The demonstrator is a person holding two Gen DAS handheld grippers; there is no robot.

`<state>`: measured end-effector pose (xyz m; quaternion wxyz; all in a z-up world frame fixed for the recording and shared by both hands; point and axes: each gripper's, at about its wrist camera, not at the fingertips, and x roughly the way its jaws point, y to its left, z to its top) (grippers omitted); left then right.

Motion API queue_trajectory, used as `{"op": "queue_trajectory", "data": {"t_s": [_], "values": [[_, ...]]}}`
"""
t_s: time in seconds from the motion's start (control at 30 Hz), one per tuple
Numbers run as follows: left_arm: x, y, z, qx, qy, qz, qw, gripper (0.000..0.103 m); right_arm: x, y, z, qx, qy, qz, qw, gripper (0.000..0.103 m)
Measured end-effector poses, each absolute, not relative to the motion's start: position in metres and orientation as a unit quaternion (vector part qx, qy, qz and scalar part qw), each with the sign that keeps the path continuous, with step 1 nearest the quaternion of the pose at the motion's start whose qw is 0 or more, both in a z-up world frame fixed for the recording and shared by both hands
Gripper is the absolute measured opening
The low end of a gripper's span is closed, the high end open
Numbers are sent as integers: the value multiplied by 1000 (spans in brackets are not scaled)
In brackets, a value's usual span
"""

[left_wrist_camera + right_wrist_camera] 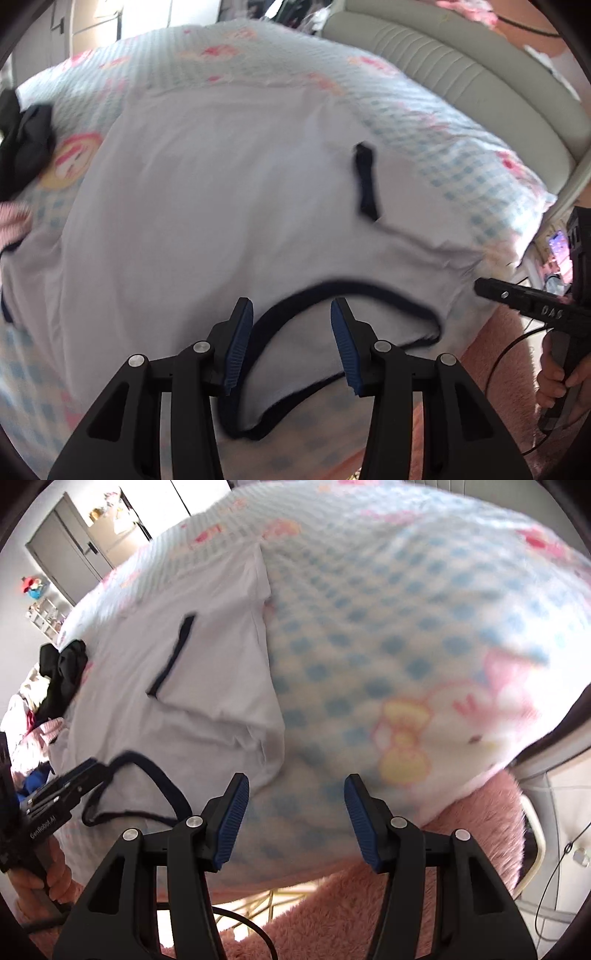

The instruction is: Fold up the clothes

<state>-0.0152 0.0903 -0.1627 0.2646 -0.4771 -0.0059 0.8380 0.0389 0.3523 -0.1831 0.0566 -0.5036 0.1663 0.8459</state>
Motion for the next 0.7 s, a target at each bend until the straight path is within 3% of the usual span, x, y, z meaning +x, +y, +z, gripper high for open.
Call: {"op": "queue_trajectory", "data": {"t_s": [0.23,0.5,0.63,0.7], "values": [[-31,184,-170,-471,37,816,333,46,-8,341,-197,-505,154,847,59,55],[-8,195,-201,-549,112,764,319,45,6,355,-206,-518,125,840,106,51],[-3,180,-187,-551,86,757,342,46,16,362,-197,-512,145,839,111,49],[0,171,-175,-531,58,765,359,46,19,357,-190,-506,157,845,77,55]]}}
